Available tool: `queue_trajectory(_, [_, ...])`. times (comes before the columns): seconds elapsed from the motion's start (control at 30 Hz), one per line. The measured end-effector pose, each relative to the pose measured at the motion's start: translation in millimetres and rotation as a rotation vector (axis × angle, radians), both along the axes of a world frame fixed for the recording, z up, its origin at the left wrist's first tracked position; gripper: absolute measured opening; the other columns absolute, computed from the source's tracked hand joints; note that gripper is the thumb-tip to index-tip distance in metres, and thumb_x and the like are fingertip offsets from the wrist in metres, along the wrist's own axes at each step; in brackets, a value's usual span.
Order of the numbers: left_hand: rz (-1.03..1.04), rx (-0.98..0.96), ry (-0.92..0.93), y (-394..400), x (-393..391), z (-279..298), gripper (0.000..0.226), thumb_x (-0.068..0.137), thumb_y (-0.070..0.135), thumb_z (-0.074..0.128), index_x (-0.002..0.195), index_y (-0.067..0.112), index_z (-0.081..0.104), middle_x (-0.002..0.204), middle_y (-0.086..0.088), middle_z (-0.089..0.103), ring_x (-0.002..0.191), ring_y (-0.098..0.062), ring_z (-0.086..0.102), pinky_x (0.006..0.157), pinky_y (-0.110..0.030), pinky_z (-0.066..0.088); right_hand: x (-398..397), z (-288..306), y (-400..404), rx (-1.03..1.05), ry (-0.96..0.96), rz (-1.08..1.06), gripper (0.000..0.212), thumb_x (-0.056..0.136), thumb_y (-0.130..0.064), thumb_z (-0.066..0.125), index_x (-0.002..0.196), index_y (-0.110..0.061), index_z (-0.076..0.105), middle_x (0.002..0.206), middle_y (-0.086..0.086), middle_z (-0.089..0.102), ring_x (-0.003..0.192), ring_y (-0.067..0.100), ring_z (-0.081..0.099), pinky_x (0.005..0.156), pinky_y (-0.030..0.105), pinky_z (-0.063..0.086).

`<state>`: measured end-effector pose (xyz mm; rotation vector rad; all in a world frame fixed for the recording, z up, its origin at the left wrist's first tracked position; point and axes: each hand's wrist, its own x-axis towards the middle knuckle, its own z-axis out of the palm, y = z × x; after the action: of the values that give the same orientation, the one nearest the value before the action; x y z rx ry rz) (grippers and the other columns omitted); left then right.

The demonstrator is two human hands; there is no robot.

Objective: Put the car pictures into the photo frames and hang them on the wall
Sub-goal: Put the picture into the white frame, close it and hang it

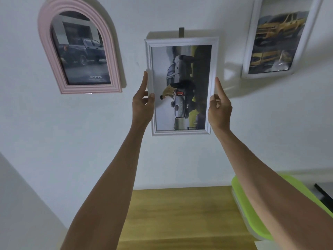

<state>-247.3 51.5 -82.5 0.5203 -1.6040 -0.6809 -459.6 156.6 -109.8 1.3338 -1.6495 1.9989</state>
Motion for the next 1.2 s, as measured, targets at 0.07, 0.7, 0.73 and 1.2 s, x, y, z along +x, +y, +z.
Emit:
queue_trajectory(0.07, [-0.002, 0.008, -0.013, -2, -2, -4, 0.071, 0.096, 0.001, 0.052, 0.153, 0.038, 0.029, 0.154, -0.014, 0.044, 0.07, -0.006, 0.056, 0.06, -0.014, 0.048, -1, -2, -3, 0.002, 0.031, -0.029, 0.048, 0.102, -0.012, 0.044, 0.15, -0.02, 0.048, 0.115, -0.002, 0.061, 0.09, 0.006, 0.05, 0.087, 0.01, 0.037])
queue_trajectory(0.7, [0.193, 0.053, 0.063, -13, -12, -26, 0.057, 0.092, 0.015, 0.067, 0.144, 0.031, 0.05, 0.1, -0.011, 0.062, 0.085, -0.014, 0.06, 0.085, -0.023, 0.059, -14, 1, -14, 0.05, 0.189, -0.236, 0.06, 0.096, -0.002, 0.058, 0.152, -0.018, 0.044, 0.098, 0.013, 0.058, 0.083, 0.012, 0.051, 0.088, 0.022, 0.051])
queue_trajectory(0.73, [0.192, 0.06, 0.057, -12, -11, -26, 0.058, 0.092, 0.015, 0.068, 0.144, 0.031, 0.05, 0.1, -0.011, 0.062, 0.084, -0.013, 0.06, 0.086, -0.026, 0.059, -13, 1, -15, 0.052, 0.187, -0.24, 0.061, 0.095, -0.002, 0.058, 0.152, -0.019, 0.044, 0.099, 0.013, 0.058, 0.083, 0.012, 0.051, 0.088, 0.021, 0.051])
queue_trajectory(1.2, [0.227, 0.106, -0.155, 3, 6, -26, 0.081, 0.084, 0.013, 0.076, 0.154, 0.023, 0.037, 0.114, -0.012, 0.063, 0.098, -0.026, 0.065, 0.09, -0.041, 0.058, -7, 8, 3, 0.192, 0.147, -0.2, 0.075, 0.09, 0.001, 0.067, 0.153, -0.029, 0.041, 0.125, 0.012, 0.056, 0.109, 0.026, 0.064, 0.095, 0.039, 0.058])
